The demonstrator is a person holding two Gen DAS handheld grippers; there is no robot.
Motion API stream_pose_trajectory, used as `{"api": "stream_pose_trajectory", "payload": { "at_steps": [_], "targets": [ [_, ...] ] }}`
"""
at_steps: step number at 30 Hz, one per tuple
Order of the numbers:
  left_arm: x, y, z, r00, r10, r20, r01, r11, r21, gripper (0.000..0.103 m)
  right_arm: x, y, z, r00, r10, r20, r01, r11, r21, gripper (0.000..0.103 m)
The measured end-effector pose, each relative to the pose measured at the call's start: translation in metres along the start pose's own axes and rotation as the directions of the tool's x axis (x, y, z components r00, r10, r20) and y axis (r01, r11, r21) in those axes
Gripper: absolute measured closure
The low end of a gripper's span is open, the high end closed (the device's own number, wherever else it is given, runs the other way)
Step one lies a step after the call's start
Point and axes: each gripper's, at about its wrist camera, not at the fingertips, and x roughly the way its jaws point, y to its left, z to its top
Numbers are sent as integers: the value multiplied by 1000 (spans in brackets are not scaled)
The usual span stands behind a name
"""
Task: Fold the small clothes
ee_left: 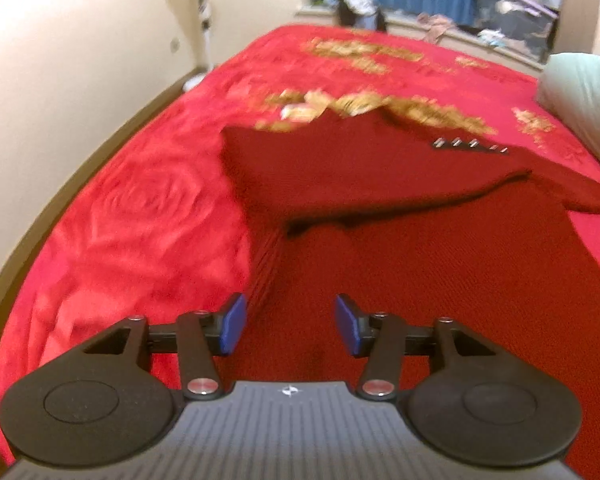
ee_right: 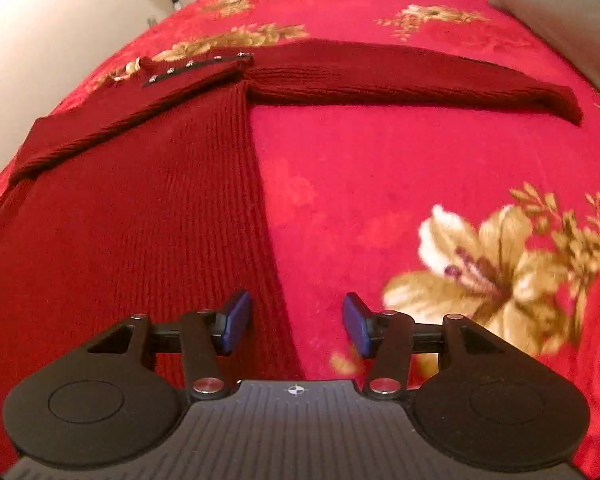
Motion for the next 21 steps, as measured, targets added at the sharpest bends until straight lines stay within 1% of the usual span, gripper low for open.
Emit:
{"api": "stream_pose_trajectory", "payload": {
  "at_steps": [1, 3, 5, 8, 10, 11, 12, 13, 14, 15, 17, 18, 21],
  "targets": [
    [2, 6, -6, 999, 8, -33, -8, 1000, -15, 46, -2, 5, -4, 1000, 1, 1, -1, 1000, -5, 49],
    [5, 19, -22, 994, -15, -112, 8, 998, -61, 46, -3, 9, -11, 1000, -9, 9, 9, 1000, -16, 49],
    [3, 29, -40, 985, -43, -166, 26, 995, -101, 46, -6, 15, -19, 1000, -18, 0, 18, 1000, -7, 49],
    [-4, 38, -66, 972, -42, -233, 10, 991, -136, 46, -13, 13, -30, 1000, -27, -8, 27, 1000, -7, 50],
    [-7, 40, -86, 961, -42, -275, -7, 985, -174, 48, -18, 12, -33, 999, -35, -12, 35, 999, -10, 55],
    [-8, 37, -95, 958, -54, -283, -1, 981, -192, 49, -19, 12, -34, 999, -29, -14, 29, 1000, -13, 66],
    [-11, 33, -101, 961, -54, -273, 0, 981, -196, 50, -17, 12, -32, 1000, -12, -16, 12, 1000, -13, 80],
    [-16, 28, -105, 967, -46, -252, -2, 982, -187, 63, -18, 12, -32, 1000, -14, -12, 14, 1000, -13, 85],
    [-21, 22, -108, 972, -42, -229, 3, 985, -170, 83, -20, 12, -32, 1000, -21, -6, 21, 1000, -16, 91],
    [-27, 16, -110, 978, -38, -204, 7, 988, -152, 93, -24, 11, -31, 1000, -14, -4, 14, 1000, -7, 97],
    [-42, 9, -109, 988, -33, -152, 12, 991, -135, 93, -38, 3, -24, 1000, 15, 21, -16, 999, 49, 97],
    [-52, 9, -108, 992, -45, -121, 27, 989, -144, 94, -47, 0, -20, 999, 35, 39, -38, 998, 60, 98],
    [-90, 6, -101, 997, -77, -19, 73, 985, -157, 94, -85, -7, -8, 992, 94, 90, -97, 995, 36, 99]
  ]
}}
